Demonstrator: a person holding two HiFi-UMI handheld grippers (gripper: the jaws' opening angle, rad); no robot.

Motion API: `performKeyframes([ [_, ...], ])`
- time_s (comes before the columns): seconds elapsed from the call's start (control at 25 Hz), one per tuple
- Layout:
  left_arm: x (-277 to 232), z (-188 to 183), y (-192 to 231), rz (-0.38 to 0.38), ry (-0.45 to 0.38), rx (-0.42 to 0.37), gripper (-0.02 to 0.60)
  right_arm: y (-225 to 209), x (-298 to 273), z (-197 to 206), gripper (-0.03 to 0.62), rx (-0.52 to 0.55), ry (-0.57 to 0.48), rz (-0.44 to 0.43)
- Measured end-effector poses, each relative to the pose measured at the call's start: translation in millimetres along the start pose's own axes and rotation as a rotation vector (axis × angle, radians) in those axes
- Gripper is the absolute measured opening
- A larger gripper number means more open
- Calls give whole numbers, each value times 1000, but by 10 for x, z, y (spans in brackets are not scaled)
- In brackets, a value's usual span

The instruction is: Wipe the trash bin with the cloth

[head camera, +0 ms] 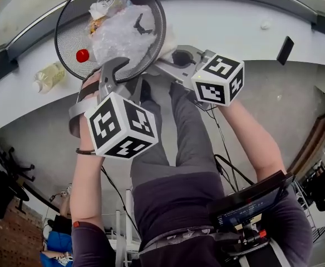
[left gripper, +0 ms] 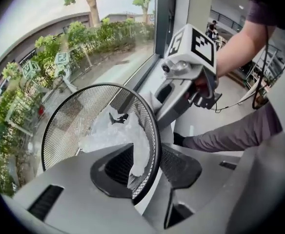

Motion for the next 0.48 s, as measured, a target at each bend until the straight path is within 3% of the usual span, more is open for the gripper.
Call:
performKeyframes([
  [0.16, -19, -22, -13, -2, -9, 47, 152, 42, -49, 78, 77, -10, 20, -27],
  [0.24, 29, -47, -25, 10, -37, 28, 153, 49, -41, 79, 77, 5, 35, -33],
  [0.32, 139, -17, -26, 22, -48, -66, 163, 29, -26, 70, 77, 28, 52, -30],
  [0.48, 241, 222, 53, 5, 39, -321, 204, -205, 178, -179, 77, 12, -17, 34],
])
Point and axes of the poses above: the fingertips, and each gripper's own axes: x backward along the fingers, y to its left, z out of its underside, the point moved 4 cm from there along x, backward along the fingers, and after that the axes turned 2 degrees about -x, right-handed, at the moved point
